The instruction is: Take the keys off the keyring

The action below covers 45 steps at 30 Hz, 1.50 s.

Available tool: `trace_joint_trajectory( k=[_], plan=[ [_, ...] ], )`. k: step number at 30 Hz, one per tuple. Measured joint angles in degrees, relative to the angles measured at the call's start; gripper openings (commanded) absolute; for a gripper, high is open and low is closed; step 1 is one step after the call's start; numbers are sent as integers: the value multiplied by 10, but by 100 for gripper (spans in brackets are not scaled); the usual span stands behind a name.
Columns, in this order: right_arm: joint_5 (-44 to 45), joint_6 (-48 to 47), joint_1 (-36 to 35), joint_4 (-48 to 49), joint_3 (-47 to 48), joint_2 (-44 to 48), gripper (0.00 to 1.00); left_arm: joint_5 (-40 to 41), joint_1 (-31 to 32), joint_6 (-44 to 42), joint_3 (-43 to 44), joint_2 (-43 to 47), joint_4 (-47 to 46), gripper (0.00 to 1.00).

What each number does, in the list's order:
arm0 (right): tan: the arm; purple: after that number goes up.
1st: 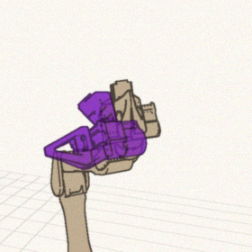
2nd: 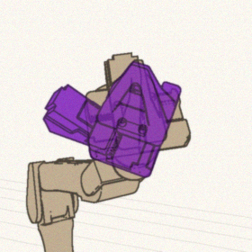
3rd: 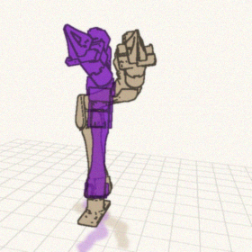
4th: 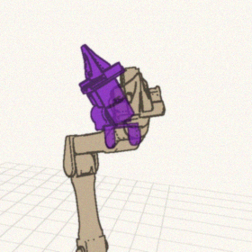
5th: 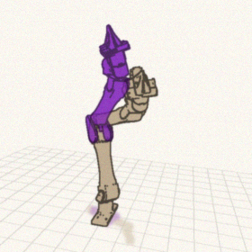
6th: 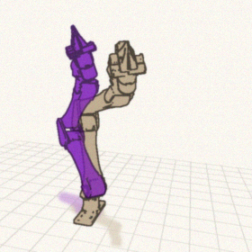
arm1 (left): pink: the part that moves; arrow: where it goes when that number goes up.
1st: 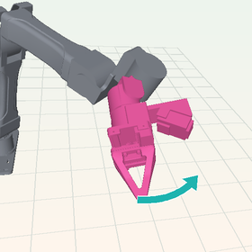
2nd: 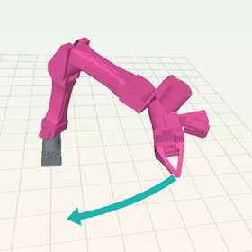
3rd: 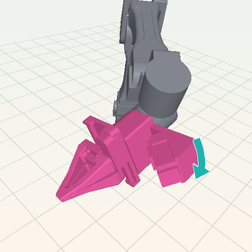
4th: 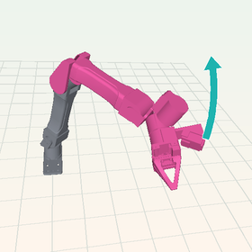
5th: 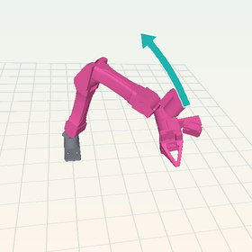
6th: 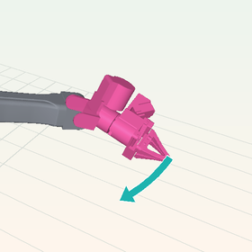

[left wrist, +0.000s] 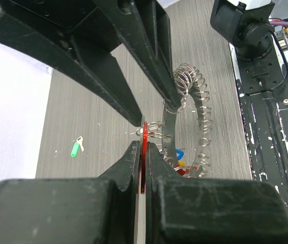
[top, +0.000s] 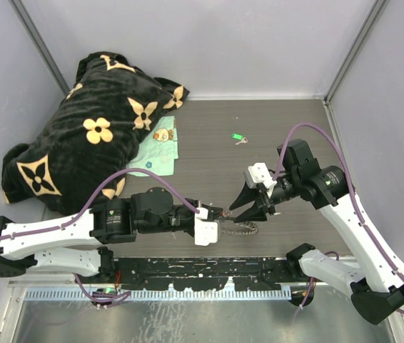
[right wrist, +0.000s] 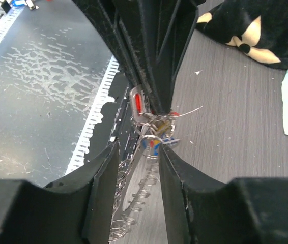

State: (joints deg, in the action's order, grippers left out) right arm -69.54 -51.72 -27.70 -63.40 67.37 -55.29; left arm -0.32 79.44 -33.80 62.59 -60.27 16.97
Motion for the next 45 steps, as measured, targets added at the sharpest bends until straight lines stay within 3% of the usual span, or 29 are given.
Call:
trace_joint_trajectory(
  k=[17,34,45],
  plan=[
    [11,11,0,4,37,-51,65,0,0,2,-9,3,-4,0],
    [-2,11,-18,3,7,-45,63,0,0,2,-11,3,-9,0],
    [-6,11,-21,3,7,-23,55,-1,-13,2,-11,0,-9,0]
  ],
)
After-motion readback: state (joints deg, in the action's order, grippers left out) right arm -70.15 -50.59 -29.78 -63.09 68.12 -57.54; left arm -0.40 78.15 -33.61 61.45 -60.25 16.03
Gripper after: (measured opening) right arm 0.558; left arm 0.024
